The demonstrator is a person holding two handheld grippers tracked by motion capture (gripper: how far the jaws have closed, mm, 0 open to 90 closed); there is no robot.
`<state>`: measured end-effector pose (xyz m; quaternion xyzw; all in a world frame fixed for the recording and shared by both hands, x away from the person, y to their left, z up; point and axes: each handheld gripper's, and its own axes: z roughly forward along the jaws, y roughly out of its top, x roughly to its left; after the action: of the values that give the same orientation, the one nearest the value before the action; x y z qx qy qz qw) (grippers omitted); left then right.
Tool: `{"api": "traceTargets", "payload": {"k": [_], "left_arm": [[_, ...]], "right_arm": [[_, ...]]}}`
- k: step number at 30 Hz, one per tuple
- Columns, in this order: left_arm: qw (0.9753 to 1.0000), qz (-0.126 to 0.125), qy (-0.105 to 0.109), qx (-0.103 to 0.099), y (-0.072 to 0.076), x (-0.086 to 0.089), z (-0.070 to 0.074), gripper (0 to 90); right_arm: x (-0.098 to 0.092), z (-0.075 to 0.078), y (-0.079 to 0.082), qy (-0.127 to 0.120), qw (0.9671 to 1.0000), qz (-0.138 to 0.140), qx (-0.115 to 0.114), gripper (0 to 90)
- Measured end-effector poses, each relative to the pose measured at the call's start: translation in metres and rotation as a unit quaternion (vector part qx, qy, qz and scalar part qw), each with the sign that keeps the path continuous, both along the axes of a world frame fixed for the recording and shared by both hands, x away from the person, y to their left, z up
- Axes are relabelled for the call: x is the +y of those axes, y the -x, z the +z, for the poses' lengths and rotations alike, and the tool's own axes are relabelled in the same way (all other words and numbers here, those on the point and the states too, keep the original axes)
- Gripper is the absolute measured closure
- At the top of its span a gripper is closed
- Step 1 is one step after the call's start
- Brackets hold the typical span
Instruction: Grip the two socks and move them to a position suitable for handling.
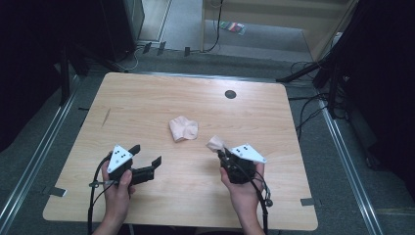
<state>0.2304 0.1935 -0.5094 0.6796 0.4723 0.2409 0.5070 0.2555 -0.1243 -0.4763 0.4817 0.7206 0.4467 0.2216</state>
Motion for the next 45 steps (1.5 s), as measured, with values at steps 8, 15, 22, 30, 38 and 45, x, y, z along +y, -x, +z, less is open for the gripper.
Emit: {"api": "traceTargets", "payload": {"k": [8,15,22,30,38,45], "left_arm": [[0.9995,-0.027,0.013,0.0,0.006,-0.012,-0.01,12.5],[0.9987,-0.05,0.0,0.006,0.011,-0.015,-0.016,12.5],[0.9985,-0.054,-0.004,0.008,0.015,-0.015,-0.018,12.5],[0.9984,-0.055,-0.006,0.014,0.013,-0.013,-0.02,12.5],[0.9988,-0.047,0.001,0.013,0.011,-0.008,-0.02,12.5],[0.9987,-0.048,-0.004,0.019,0.009,-0.008,-0.022,12.5]], "right_arm": [[0.029,-0.011,0.013,0.004,0.9993,0.035,0.007,81.6],[0.044,-0.02,0.019,0.006,0.999,0.043,0.005,81.6],[0.06,-0.04,0.028,0.025,0.9987,0.043,0.008,81.7],[0.073,-0.056,0.031,0.016,0.9988,0.04,0.022,62.6],[0.057,-0.032,0.031,-0.046,0.9979,0.044,-0.01,49.0],[0.032,-0.049,0.003,-0.032,0.9974,0.048,0.043,62.7]]}}
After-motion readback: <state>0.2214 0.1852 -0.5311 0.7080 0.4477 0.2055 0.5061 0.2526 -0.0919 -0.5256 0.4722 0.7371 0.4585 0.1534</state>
